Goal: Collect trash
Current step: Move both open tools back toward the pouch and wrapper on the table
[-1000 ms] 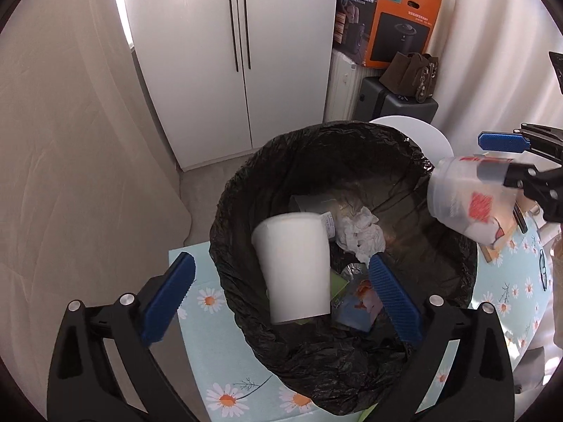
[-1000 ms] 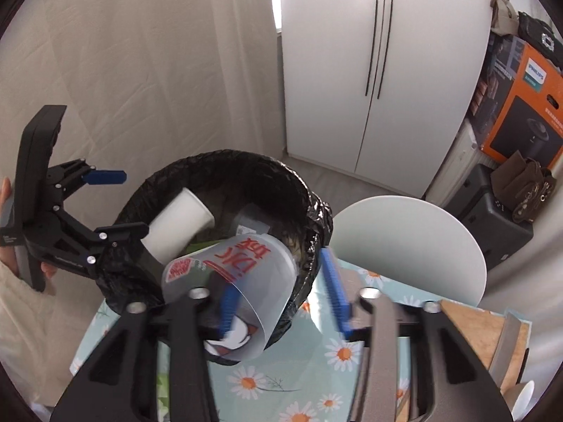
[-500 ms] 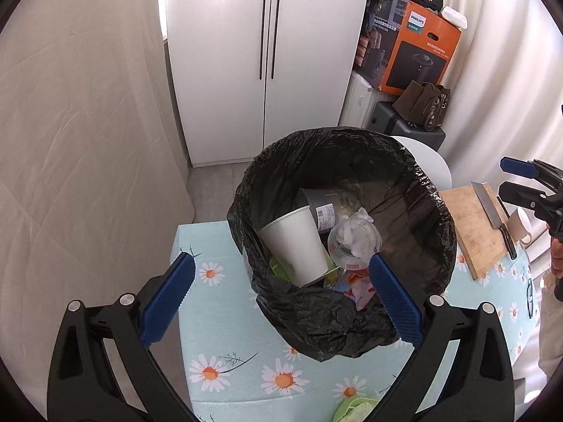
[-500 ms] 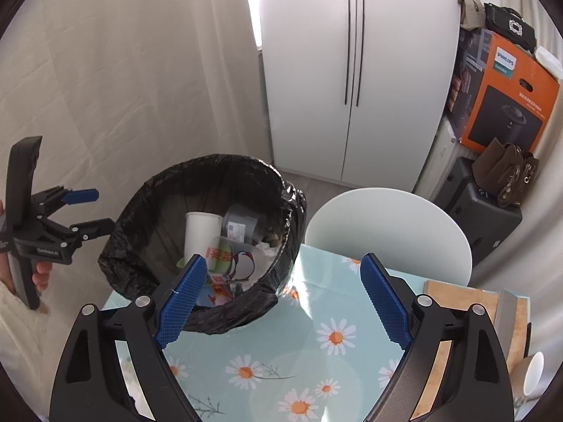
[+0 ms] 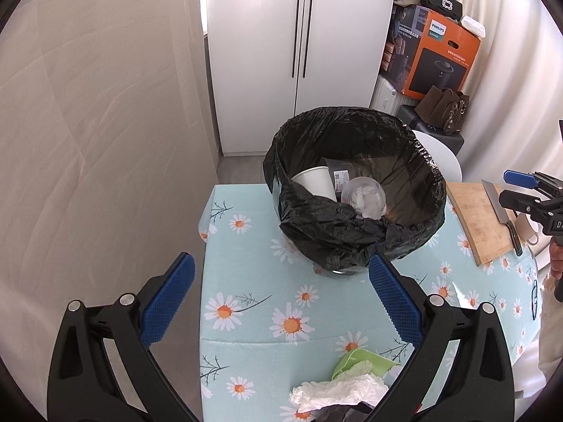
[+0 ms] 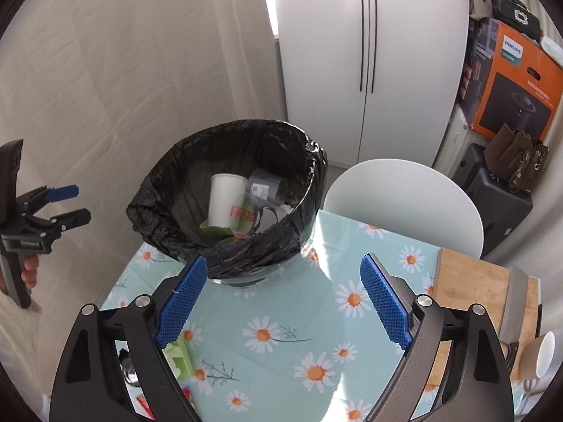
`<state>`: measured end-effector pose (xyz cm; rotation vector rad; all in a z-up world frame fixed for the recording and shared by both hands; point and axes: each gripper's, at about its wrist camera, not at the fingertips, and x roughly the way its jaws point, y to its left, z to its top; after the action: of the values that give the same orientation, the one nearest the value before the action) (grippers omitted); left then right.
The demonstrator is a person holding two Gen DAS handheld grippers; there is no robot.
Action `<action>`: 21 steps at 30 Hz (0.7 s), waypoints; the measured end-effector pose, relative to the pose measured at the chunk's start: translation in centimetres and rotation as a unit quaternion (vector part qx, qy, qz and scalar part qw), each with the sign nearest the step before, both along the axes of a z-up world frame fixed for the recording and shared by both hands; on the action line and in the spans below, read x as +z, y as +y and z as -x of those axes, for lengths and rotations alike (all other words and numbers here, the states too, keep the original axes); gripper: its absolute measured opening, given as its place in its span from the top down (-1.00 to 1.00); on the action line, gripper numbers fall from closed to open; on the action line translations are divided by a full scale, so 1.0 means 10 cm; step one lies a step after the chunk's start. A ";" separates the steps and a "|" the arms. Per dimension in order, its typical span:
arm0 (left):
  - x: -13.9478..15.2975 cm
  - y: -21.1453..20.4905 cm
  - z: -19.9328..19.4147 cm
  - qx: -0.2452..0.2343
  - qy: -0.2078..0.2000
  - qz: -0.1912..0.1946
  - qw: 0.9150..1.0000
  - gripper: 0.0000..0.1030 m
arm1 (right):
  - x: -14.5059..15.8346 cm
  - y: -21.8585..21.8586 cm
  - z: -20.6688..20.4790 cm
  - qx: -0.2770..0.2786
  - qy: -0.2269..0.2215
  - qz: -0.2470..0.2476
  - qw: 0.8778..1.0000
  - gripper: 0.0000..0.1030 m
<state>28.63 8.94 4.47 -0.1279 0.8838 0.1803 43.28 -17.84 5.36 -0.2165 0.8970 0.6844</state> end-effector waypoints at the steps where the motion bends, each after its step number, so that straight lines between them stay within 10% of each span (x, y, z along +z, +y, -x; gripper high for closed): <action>1: -0.01 -0.01 0.06 0.004 0.001 -0.002 1.000 -0.88 | -0.01 0.00 0.03 0.001 0.000 0.002 1.000 -0.63; 21: -0.32 -0.37 0.92 0.037 0.033 -0.021 0.999 -0.88 | -0.50 -0.08 0.69 0.054 0.034 0.058 0.996 -0.65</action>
<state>19.42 5.25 1.25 -0.1159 0.9413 0.2733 36.36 -18.62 0.33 -0.3489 0.9963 0.7441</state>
